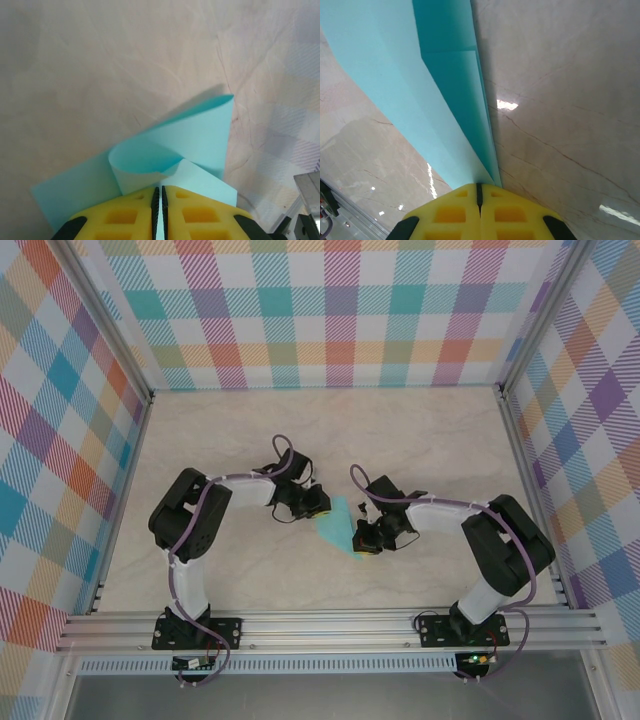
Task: Fold a paper plane with a square sheet of paper (fold left side to right side)
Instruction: Fourth fold the wing at the center of the table.
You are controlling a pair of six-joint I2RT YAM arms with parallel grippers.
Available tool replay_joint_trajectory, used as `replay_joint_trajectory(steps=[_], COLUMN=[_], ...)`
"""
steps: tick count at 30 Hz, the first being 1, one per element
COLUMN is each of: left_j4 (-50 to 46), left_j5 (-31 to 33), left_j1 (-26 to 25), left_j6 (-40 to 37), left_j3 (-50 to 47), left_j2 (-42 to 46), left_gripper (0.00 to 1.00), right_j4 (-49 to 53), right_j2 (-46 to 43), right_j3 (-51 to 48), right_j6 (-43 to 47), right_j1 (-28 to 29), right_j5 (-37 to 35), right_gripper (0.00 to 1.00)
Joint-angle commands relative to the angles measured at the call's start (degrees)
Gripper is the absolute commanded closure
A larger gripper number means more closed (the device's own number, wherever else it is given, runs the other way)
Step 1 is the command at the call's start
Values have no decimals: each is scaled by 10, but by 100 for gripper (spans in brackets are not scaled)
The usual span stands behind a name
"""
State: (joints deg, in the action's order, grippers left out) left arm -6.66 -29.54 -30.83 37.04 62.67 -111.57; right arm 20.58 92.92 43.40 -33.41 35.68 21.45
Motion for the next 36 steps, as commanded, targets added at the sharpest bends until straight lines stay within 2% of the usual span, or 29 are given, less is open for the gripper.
replay_joint_trajectory(steps=[1,7,15,18,22,28,36], left_j4=[-38,-55,-88,-87,-28,55,58], left_j5=[42,20,35,42,33,18,2], left_j1=[44,85,85,56,-14,-92,-118], left_j6=[-37,-54,-68,-56,-4,43,41], left_j3=[25,54,-8,-56,-122,-134,-86], left_j2=[-33,-34,143,209,247,216,134], left_gripper=[86,86,86,86,88,89,91], right_j4=[70,61,70,70,66,62,63], right_j2=[18,21,23,19,21,29,27], right_j3=[-34,-35,-31,-32,-32,-30,-30], right_j6=[15,13,13,11,8,11,12], right_j1=[3,3,3,3,3,3,3], right_j5=[-67,-60,-75,-81,-82,-81,-81], right_gripper=[99,99,100,100,100,100,100])
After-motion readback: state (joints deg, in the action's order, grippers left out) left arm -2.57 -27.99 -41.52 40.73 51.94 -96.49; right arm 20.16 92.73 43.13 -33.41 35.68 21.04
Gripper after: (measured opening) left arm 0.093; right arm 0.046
